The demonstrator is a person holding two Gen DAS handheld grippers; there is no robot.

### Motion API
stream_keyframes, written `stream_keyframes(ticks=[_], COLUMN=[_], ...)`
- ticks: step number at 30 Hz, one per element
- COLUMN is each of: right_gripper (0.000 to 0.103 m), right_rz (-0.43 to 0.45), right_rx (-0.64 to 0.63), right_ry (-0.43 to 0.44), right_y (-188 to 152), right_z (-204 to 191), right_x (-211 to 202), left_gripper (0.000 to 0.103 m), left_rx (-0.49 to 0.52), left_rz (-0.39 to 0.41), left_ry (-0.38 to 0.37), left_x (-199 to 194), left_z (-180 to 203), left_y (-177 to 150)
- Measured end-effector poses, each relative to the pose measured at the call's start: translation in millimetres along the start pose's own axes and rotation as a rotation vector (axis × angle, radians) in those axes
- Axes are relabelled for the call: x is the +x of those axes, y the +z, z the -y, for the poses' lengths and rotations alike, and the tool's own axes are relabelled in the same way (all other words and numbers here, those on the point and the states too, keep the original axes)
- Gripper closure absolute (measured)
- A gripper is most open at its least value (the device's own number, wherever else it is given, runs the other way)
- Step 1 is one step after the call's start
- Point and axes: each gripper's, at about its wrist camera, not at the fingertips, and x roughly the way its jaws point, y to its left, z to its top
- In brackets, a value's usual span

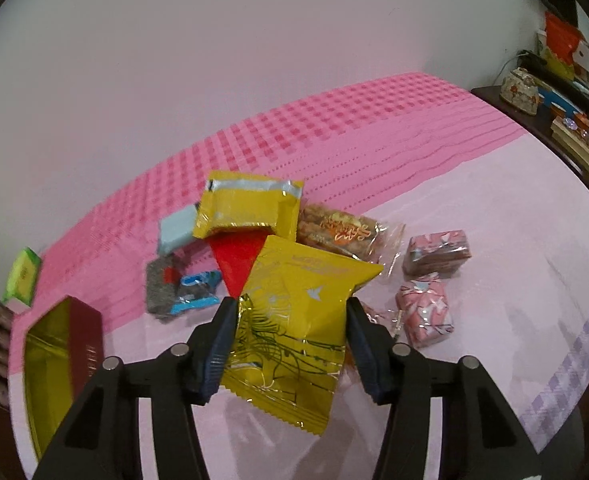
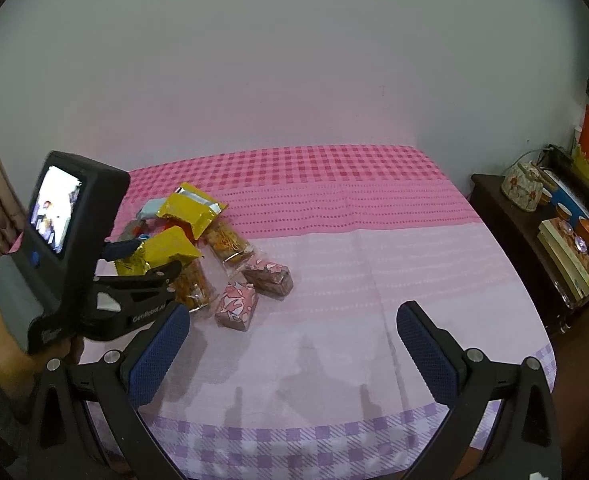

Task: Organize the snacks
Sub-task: 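Carry the yellow packet over the tin and release it inside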

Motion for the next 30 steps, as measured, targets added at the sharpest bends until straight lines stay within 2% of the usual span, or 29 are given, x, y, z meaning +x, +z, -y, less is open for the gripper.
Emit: stream_keyframes(ticks=[12,30], right_gripper=[0.000,0.000], right_rz=[0.060,0.039], right_rx=[0.006,-0.002], right_ry=[0.021,0.046], right_y=[7.0,5.0], right_z=[-1.2,-3.9], right_x=[-24.6,-23.5], left_gripper=[0.048,0.048], left_rx=[0.021,-0.080], left_rz=[0.098,0.132], left_ry=[0.125,0.296], left_x=[-57.4,-90.1], left_z=[-2.7,-78.7], left_y=[8.0,2.6])
